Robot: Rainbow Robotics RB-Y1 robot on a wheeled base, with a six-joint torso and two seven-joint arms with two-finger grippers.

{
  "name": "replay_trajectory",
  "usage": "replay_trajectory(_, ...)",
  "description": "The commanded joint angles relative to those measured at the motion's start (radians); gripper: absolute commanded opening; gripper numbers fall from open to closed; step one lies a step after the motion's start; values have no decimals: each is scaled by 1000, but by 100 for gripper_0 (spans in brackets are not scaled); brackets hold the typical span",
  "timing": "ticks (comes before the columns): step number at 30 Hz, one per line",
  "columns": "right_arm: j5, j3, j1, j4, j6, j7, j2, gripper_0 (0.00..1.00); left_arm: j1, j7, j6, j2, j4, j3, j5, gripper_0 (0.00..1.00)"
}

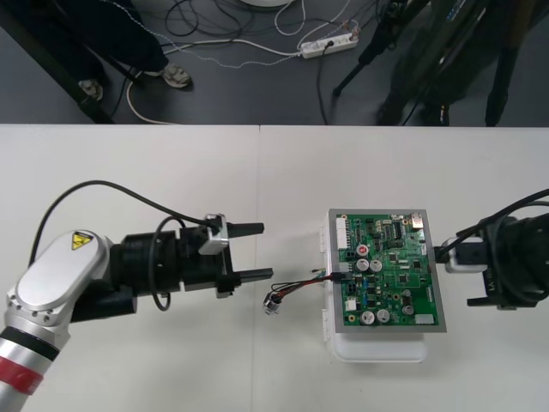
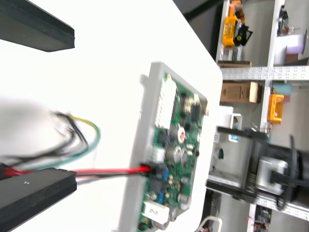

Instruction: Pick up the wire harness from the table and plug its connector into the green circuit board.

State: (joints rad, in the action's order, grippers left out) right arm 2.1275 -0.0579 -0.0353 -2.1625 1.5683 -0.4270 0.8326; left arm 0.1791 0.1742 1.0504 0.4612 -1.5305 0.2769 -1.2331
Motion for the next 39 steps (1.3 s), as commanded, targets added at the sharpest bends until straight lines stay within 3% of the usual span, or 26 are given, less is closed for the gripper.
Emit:
replay_trajectory(1,-90,-129,41,-19,2,33,72,100,-18,-93,161,51,-40,-108,-5,71)
replay_trajectory(6,-271,-276,51,-33,2,34,79,100,-12,-127,287,86,-49,-223,-2,71)
replay_trajectory(11,-469,-347,40,-33,2,7,74,100,14,-154,356,136,-49,-292,4,71)
replay_trajectory(21,-712,-349,29,-96,-27,-133,22,100,118,-200,393,180,-49,-331,72,71)
replay_trajectory(30,-730,-315,25,-244,-120,-257,-133,100,232,-243,393,180,-49,-329,101,71)
replay_trajectory(39,-742,-289,2,-250,-143,-256,-233,100,303,-289,393,191,-63,-331,142,71)
